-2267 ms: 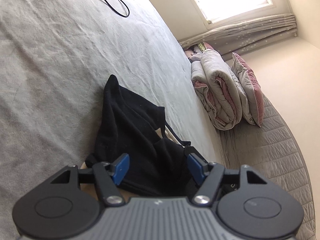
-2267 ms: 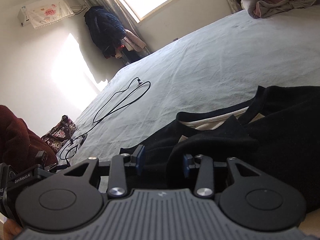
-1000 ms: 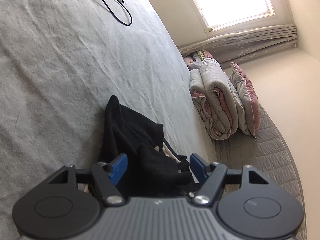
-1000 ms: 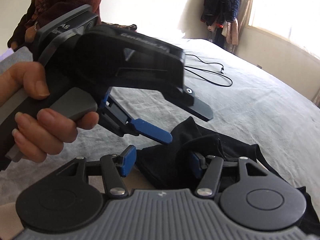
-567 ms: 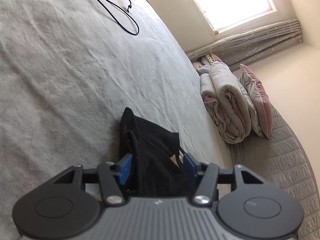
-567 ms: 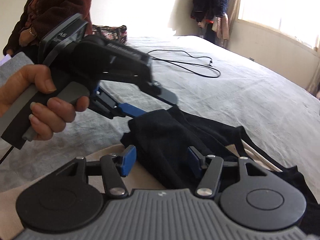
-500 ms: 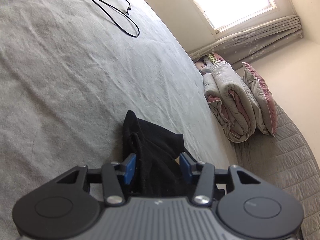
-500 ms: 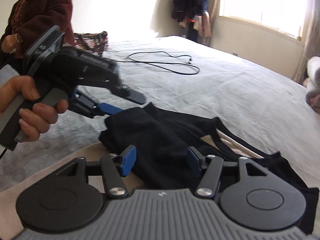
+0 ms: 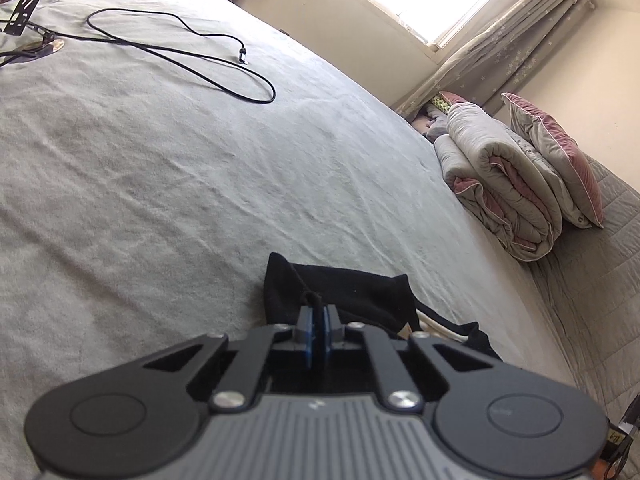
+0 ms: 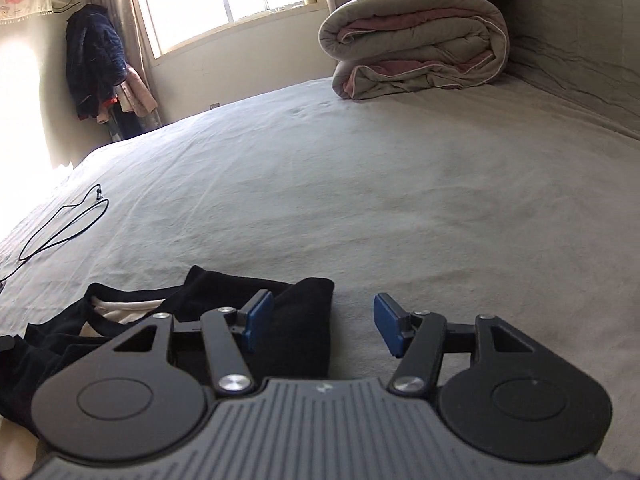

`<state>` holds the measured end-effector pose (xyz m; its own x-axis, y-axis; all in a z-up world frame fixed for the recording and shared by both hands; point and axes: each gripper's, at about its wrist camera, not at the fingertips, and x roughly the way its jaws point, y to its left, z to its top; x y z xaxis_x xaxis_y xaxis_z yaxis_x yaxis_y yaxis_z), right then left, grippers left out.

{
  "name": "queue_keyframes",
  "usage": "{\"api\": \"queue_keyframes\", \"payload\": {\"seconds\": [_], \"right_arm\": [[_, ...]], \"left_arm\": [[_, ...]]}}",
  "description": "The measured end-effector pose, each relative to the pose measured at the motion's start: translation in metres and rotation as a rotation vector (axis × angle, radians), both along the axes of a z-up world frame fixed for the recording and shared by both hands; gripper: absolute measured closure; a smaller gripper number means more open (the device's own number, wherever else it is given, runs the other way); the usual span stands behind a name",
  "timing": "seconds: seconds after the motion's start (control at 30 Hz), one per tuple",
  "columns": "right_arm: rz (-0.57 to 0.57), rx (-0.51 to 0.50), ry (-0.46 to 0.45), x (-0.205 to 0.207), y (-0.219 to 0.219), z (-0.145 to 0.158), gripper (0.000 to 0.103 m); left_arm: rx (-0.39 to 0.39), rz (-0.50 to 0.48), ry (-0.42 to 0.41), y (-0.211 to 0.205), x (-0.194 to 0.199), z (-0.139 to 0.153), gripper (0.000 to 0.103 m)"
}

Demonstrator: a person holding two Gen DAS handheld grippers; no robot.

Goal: Fold clothes

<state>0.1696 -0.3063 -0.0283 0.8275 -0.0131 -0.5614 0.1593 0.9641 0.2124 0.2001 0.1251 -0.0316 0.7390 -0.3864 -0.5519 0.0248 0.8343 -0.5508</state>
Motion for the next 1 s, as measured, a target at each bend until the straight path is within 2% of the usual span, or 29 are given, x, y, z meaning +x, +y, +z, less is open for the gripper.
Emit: {"api": "queue_keyframes", "payload": {"seconds": [0.1, 0.17, 0.23, 0.27, 0.33, 0.4, 0.47, 0.5, 0.53, 0.6, 0.63, 0.67, 0.7, 0.77, 0.9, 0.93, 0.97, 1.0], "right_arm": [[-0.001, 0.004, 0.016, 0.005, -0.002, -0.01, 0.067], [-0.003, 0.0, 0.002, 0.005, 0.002, -0.013, 0.099], [-0.028, -0.019, -0.041, 0.0, 0.005, -0.014, 0.099], [-0.052, -0.026, -0.065, -0.003, 0.005, -0.013, 0.103], [-0.119, -0.047, -0.082, -0.005, 0.0, -0.013, 0.103], [-0.143, -0.046, -0.073, -0.003, -0.006, -0.017, 0.103], [-0.113, -0.027, -0.024, 0.001, -0.01, -0.021, 0.103], [-0.104, -0.011, -0.022, 0.0, -0.011, -0.021, 0.101], [-0.096, 0.004, -0.02, -0.001, -0.013, -0.021, 0.091], [-0.084, 0.051, -0.042, -0.005, -0.019, -0.018, 0.085], [-0.075, 0.075, -0.052, -0.006, -0.022, -0.016, 0.074], [-0.065, 0.092, -0.063, -0.007, -0.023, -0.014, 0.059], [-0.054, 0.108, -0.074, -0.007, -0.024, -0.012, 0.056], [-0.031, 0.111, -0.067, -0.002, -0.021, -0.011, 0.056], [0.009, 0.085, -0.022, 0.015, -0.009, -0.015, 0.056], [0.017, 0.075, -0.013, 0.018, -0.005, -0.017, 0.065], [0.024, 0.052, -0.005, 0.02, 0.0, -0.019, 0.092], [0.031, 0.029, 0.003, 0.022, 0.004, -0.022, 0.094]], "left_arm": [[0.034, 0.012, -0.085, -0.006, -0.011, 0.008, 0.099], [0.037, 0.038, -0.149, -0.006, -0.02, 0.011, 0.099], [0.04, 0.064, -0.211, -0.007, -0.03, 0.015, 0.099], [0.042, 0.087, -0.222, -0.005, -0.032, 0.015, 0.099], [0.058, 0.121, -0.221, -0.003, -0.033, 0.012, 0.099], [0.101, 0.113, -0.151, -0.004, -0.022, 0.003, 0.099], [0.154, 0.103, -0.052, -0.006, -0.011, -0.009, 0.098], [0.161, 0.109, -0.038, -0.004, -0.011, -0.011, 0.095], [0.165, 0.114, -0.025, -0.003, -0.011, -0.013, 0.093], [0.111, 0.13, -0.037, 0.006, -0.014, -0.011, 0.076], [0.079, 0.14, -0.043, 0.011, -0.016, -0.01, 0.075], [0.056, 0.14, -0.039, 0.013, -0.015, -0.009, 0.075], [0.035, 0.139, -0.035, 0.015, -0.013, -0.008, 0.075], [0.027, 0.136, -0.02, 0.013, -0.006, -0.006, 0.075], [0.067, 0.109, -0.009, 0.0, 0.005, -0.005, 0.075], [0.087, 0.097, -0.006, -0.004, 0.007, -0.005, 0.08], [0.108, 0.086, -0.006, -0.009, 0.008, -0.006, 0.101], [0.142, 0.085, -0.033, -0.013, 0.005, -0.004, 0.102]]}}
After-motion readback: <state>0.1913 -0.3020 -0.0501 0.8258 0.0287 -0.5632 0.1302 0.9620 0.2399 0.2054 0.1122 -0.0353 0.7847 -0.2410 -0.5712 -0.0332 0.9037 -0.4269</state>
